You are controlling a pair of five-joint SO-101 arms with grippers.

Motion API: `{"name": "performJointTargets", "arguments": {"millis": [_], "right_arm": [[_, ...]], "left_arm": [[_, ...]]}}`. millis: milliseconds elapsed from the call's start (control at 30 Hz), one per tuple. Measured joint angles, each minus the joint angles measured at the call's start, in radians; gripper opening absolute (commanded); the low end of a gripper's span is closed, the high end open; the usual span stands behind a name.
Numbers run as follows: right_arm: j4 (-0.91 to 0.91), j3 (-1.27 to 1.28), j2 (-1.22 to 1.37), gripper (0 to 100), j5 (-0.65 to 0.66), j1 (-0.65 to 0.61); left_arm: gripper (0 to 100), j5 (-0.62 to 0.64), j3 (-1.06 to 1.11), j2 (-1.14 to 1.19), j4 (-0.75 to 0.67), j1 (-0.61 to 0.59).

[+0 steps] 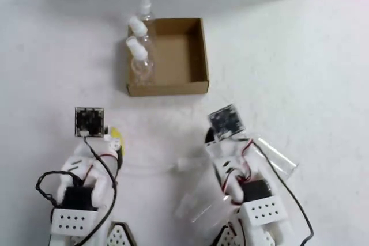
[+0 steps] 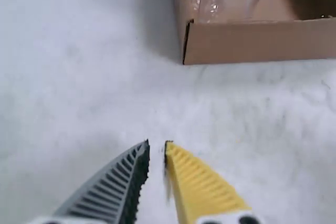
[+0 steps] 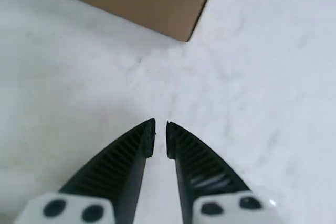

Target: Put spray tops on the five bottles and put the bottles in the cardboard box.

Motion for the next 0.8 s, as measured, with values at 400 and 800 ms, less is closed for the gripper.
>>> {"name": "performJointTargets", "arguments": {"millis": [400,800], "right_arm": [[0.569,-0.405,-0.002,5.5,0.483,0.339],[0.887,-0.763,0.295,17.3,0.847,0.491]], "left_arm": [[7,0.0,0.0,-0.006,0.046,0.0],[7,0.0,0.0,-0.006,0.057,0.0]]}}
